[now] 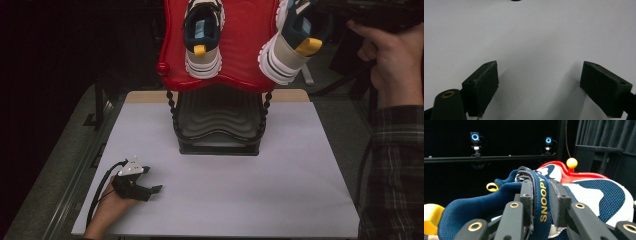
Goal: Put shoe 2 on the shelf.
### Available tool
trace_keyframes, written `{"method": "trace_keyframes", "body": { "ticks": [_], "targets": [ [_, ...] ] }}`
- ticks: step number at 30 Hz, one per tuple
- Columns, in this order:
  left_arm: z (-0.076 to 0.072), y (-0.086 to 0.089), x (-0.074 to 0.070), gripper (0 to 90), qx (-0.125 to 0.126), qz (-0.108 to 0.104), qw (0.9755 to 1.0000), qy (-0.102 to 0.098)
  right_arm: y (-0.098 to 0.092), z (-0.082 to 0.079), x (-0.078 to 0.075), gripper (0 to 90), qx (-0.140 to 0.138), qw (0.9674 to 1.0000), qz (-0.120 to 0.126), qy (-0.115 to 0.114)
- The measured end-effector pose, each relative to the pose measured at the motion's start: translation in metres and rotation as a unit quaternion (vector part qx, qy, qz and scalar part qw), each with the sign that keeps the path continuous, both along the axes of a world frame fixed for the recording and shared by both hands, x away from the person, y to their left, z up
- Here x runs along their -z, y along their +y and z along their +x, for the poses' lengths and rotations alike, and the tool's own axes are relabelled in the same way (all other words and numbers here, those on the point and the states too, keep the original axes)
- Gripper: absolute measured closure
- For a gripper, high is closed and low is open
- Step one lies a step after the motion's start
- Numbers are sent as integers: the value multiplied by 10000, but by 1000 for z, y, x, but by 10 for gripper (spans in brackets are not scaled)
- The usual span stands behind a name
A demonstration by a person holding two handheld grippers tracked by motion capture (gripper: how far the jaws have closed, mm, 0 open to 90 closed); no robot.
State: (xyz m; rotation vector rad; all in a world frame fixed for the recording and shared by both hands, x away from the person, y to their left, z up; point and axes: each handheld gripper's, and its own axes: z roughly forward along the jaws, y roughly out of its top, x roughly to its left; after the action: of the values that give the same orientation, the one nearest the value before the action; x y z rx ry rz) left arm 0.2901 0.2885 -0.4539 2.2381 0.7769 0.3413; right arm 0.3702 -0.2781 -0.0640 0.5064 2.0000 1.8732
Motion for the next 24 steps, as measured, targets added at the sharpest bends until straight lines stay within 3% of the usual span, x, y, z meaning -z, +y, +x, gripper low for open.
{"method": "trace_keyframes", "body": {
  "ticks": [2, 3, 12, 19, 24],
  "targets": [
    [0, 0, 0, 144, 8, 12, 10000, 8, 3, 3, -1, 735, -33, 10000, -31, -14],
    [0, 0, 0, 143, 8, 13, 10000, 15, 12, 13, -4, 735, -107, 9999, -97, -22],
    [0, 0, 0, 144, 4, 20, 10000, -4, 42, 51, -11, 735, -372, 9989, -275, -15],
    [0, 0, 0, 144, -7, 10, 10000, -1, 59, 70, -7, 734, -508, 9978, -426, 53],
    [0, 0, 0, 144, -15, 1, 10000, -1, 68, 83, -1, 734, -520, 9962, -685, 145]
  ]
}}
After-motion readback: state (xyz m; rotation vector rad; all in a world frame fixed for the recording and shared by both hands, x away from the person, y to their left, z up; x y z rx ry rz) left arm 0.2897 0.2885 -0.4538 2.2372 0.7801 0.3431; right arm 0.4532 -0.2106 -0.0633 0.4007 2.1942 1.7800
